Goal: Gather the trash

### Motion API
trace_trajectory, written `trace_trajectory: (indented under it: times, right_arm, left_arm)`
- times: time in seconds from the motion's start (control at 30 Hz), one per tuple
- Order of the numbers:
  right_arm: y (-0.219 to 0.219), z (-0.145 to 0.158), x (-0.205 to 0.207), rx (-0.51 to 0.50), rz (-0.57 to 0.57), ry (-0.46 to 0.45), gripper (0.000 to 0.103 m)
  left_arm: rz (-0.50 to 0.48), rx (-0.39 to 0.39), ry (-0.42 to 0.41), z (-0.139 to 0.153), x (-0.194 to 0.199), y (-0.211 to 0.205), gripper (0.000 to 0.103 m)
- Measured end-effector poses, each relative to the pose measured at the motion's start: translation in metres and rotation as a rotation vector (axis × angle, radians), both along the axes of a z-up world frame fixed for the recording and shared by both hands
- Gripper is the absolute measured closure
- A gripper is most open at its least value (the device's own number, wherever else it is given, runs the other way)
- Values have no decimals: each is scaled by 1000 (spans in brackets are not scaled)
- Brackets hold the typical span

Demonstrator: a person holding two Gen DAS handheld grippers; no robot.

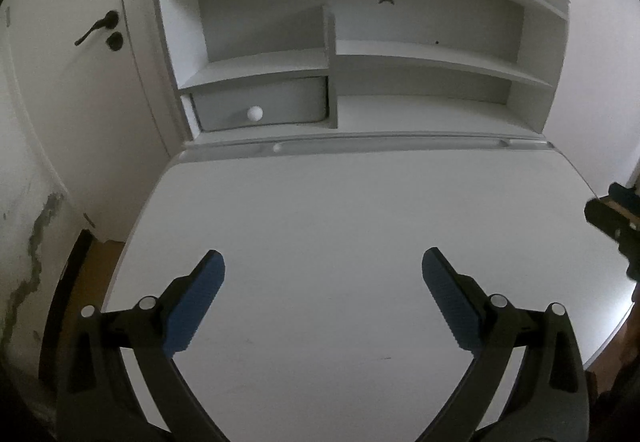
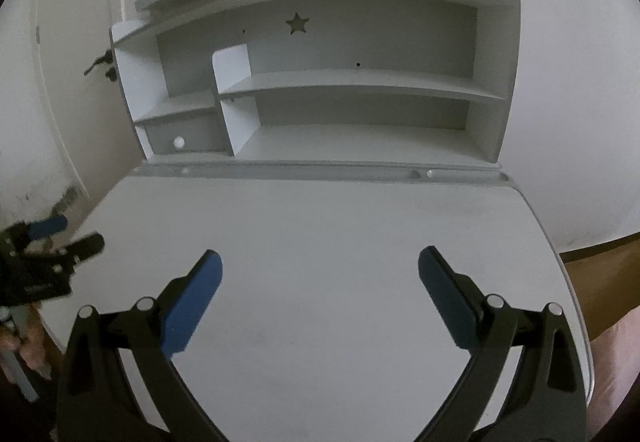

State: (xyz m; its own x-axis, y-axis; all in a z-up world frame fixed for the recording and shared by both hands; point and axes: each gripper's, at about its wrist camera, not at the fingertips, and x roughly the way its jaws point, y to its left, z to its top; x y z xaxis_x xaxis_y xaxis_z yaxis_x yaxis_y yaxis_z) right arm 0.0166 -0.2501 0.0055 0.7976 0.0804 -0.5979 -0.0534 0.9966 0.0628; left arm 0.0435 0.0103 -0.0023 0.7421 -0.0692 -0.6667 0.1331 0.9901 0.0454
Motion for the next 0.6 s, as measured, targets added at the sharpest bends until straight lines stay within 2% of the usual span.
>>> trace_trajectory:
  times: [0.2,0.6]
  right_arm:
    - [-3,-6,-3,3,-17,14,8]
    - [-7,2,-14,8,-13,-9,8]
  left_arm:
    - [-17,-7,12,-6,6,1,7]
    - [-25,-4,15,-11,2,-3,7]
